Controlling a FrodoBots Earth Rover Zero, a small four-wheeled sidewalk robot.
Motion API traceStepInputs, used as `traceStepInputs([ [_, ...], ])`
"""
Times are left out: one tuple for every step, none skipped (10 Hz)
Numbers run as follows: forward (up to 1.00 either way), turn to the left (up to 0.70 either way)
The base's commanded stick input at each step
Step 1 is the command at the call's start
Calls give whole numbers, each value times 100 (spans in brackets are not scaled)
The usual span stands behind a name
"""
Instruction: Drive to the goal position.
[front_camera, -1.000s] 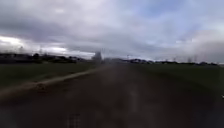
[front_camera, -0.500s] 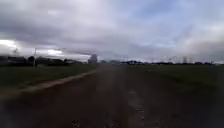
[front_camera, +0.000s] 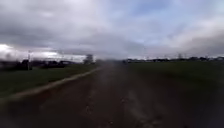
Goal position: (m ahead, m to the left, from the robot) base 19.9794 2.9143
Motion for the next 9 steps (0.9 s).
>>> traceStepInputs([
  [85,0],
  [85,0],
  [85,0],
  [85,0],
  [85,0],
  [85,-4],
  [85,-12],
  [85,0],
  [85,0],
])
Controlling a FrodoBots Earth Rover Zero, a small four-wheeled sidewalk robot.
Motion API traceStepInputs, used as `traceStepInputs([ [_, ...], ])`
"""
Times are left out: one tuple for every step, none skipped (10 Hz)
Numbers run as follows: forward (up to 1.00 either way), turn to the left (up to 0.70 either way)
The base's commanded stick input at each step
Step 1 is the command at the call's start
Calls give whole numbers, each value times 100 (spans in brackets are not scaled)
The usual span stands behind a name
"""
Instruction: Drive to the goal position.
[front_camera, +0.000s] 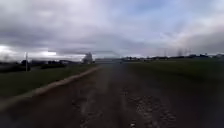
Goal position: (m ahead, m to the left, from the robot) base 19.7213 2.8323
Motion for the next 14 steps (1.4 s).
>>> traceStepInputs([
  [85,-16],
  [85,-24],
  [85,-1],
  [85,-14],
  [85,-27],
  [85,-8],
  [85,-19],
  [85,0],
  [85,0],
  [85,-26],
  [85,-13],
  [85,-24],
  [85,-13],
  [85,-3],
])
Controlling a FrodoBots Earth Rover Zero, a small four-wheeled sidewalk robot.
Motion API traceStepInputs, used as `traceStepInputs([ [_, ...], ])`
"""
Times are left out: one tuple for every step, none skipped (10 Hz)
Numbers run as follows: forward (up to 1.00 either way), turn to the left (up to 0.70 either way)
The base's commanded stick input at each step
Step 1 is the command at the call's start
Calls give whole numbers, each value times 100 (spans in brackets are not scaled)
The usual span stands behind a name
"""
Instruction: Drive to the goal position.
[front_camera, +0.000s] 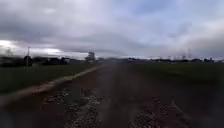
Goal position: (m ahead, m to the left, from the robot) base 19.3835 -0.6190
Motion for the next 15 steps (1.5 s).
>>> traceStepInputs([
  [85,-10],
  [85,-3],
  [85,-7],
  [85,-18],
  [85,-2],
  [85,-15],
  [85,-29],
  [85,-5],
  [85,-10],
  [85,0],
  [85,0],
  [85,0],
  [85,0],
  [85,-21],
  [85,-14],
])
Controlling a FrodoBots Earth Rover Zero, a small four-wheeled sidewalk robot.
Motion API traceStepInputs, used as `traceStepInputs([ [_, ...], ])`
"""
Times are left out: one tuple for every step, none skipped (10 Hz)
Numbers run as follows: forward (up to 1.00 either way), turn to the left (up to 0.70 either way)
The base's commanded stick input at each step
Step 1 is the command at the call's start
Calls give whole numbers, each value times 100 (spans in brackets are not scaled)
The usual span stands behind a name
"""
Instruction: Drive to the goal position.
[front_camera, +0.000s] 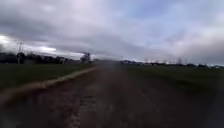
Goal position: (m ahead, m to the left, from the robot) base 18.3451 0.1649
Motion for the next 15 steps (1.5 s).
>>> traceStepInputs([
  [85,-2],
  [85,-15],
  [85,-28],
  [85,0],
  [85,0],
  [85,-14],
  [85,-24],
  [85,-18],
  [85,-7],
  [85,-28],
  [85,-25],
  [85,-3],
  [85,-15],
  [85,-1],
  [85,-11],
])
